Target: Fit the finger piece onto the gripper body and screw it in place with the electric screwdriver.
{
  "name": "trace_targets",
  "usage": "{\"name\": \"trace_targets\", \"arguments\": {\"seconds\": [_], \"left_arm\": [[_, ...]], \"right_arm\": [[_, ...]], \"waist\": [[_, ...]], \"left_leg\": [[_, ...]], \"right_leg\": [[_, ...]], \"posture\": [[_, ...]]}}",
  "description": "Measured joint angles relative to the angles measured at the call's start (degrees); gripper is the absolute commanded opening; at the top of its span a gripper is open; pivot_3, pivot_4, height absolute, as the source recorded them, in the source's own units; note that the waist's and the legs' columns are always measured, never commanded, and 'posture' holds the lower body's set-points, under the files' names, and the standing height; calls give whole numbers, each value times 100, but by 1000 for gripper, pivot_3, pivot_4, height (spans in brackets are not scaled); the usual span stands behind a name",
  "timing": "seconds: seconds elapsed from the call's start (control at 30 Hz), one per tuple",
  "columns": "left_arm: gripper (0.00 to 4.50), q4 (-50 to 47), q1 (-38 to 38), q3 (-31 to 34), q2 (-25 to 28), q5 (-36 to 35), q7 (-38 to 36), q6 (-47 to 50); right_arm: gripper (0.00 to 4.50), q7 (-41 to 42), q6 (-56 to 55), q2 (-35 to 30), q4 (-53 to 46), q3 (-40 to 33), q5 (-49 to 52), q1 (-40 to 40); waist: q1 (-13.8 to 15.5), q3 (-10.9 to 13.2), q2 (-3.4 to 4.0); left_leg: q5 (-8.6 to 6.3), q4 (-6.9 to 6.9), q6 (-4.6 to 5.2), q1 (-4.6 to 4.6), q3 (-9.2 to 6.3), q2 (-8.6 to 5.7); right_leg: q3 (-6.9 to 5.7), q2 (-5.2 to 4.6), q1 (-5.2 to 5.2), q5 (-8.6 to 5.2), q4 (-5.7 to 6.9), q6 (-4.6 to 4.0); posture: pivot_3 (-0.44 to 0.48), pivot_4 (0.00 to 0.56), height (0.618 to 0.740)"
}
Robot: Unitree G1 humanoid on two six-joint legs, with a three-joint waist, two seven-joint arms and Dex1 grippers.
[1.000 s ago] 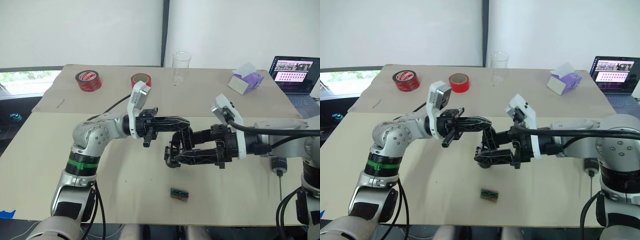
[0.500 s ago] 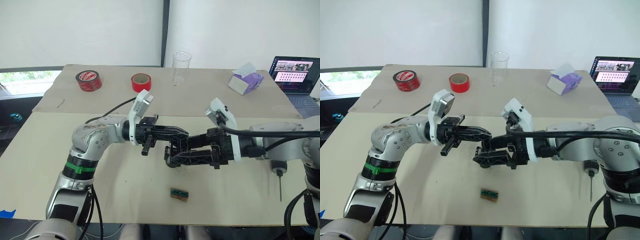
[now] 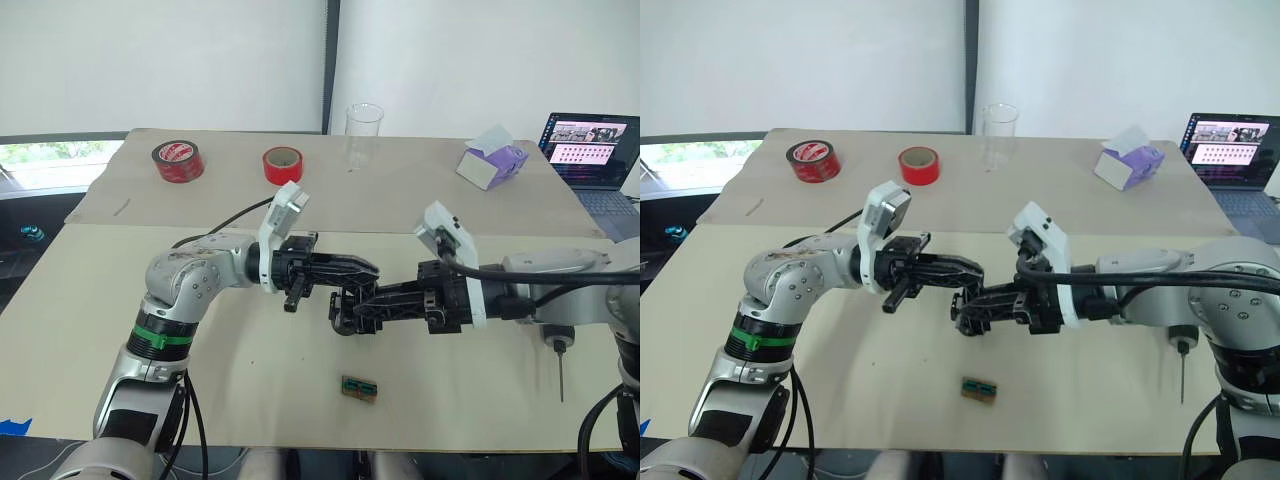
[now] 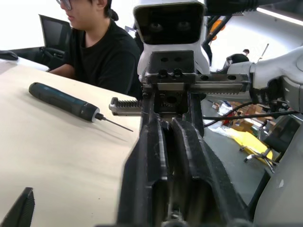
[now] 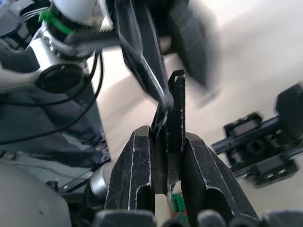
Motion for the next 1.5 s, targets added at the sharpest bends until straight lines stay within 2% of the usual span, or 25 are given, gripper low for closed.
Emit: {"name": "trace_targets", "arguments": {"seconds": [0.1,0.17,0.27,0.33,0.43,0.6,0.8,1.07,1.4,1.5], "left_arm": [[3595,-200,243,189,313,42,-85,-213],[4485,-161,569,218,657,456,-355,-893],[4500,302,1123,126,1184,1338,-923,-2179],[4500,791,1354,-16,1255,1853,-1155,-2947],[4500,1737,1453,-365,1053,2674,-1251,-4187],[4500,2862,1303,-716,215,3366,-929,-5072],[4500,3543,934,-950,-481,3823,-678,-5551],[4500,3968,709,-1075,-1061,4051,-507,-5628],[4500,4219,580,-1094,-1241,4195,-382,-5778],[3715,4353,488,-1098,-1252,4258,-379,-5840]], "right_arm": [[373,765,-390,-49,-173,-419,-512,455],[373,1313,-694,-161,-264,-784,-894,917],[373,2188,-1449,-1,-271,-1209,-1691,1866],[373,2650,-2006,356,-214,-1416,-2077,2267],[373,3286,-2963,654,-143,-1435,-2923,2640],[373,4088,-4383,882,122,-891,-4535,2992],[373,4382,-4918,1019,240,-688,-5062,3021],[373,4366,-4921,1055,195,-664,-5149,3022],[373,4381,-4941,1120,98,-606,-5272,3076],[373,4443,-4990,1207,109,-479,-5368,3029]], "waist": [[-6,0,1],[0,0,0],[11,0,1],[22,1,2],[88,0,5],[146,1,4],[141,1,4],[145,1,3],[136,1,3],[130,1,3]], "left_leg": [[0,-2,-1,2,1,1],[0,-4,-2,6,1,2],[-1,-3,-2,10,5,2],[-2,0,1,9,5,2],[-5,4,8,4,2,0],[-12,18,25,-18,4,-4],[-12,17,24,-13,5,-3],[-10,21,24,-12,-1,-2],[-10,21,25,-8,-2,-2],[-10,22,25,-4,-2,-2]], "right_leg": [[1,2,-1,-3,0,4],[-2,5,2,-3,-1,4],[-2,4,3,-6,-1,6],[-1,1,2,-5,0,6],[-1,-5,3,-11,-5,-6],[-3,-7,-9,2,-3,-3],[-3,-4,-8,17,0,-27],[-4,-5,-5,14,2,-20],[-4,-3,-2,17,3,-25],[-4,-3,1,7,3,-7]], "posture": [[0,150,740],[0,150,740],[0,150,740],[0,150,740],[0,150,740],[0,150,740],[0,150,740],[0,150,740],[0,150,740],[0,150,740]]}}
